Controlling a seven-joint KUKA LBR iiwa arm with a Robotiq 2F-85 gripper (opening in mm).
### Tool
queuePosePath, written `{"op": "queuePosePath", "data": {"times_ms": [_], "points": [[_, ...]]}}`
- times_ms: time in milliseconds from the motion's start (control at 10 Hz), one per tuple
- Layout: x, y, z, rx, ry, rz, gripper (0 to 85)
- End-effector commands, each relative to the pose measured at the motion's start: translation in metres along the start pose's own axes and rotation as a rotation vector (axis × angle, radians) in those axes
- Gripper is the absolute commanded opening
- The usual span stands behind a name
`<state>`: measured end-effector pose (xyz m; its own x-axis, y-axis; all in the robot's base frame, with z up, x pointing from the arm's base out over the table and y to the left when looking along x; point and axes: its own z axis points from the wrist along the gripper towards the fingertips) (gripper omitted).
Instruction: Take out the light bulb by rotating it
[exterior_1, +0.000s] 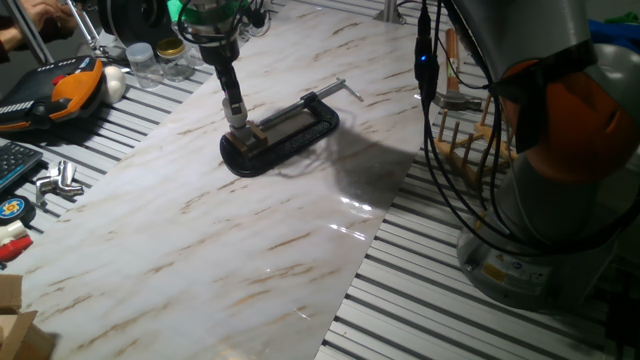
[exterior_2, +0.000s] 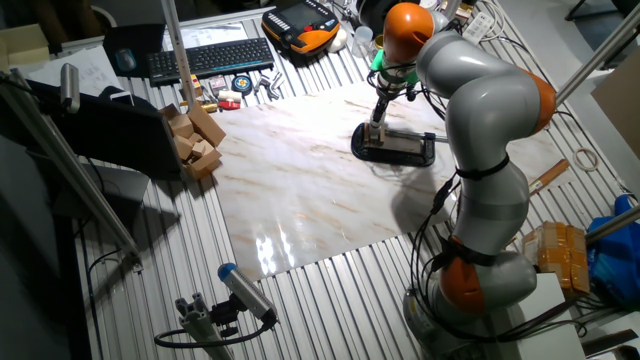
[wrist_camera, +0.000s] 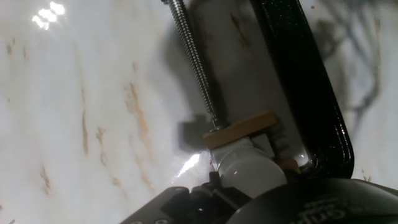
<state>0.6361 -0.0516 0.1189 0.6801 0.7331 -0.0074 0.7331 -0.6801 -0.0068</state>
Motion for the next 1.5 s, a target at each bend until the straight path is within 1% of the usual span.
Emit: {"op": "queuePosePath", "data": {"times_ms": [0,800,1100,1200,1400], "points": [[-0.0001,-0.0001,0.0000,0.002,-0.001,-0.008,0.0],[0.0005,0.0005,-0.0027,-0.010,0.002,-0.041,0.0],[0.0007,0.0005,-0.0024,0.010,-0.001,-0.135,0.0],[0.0008,0.0006,-0.0021,0.011,-0.002,-0.156,0.0],[0.0009,0.0008,-0.0018,0.006,0.010,-0.184,0.0]]}}
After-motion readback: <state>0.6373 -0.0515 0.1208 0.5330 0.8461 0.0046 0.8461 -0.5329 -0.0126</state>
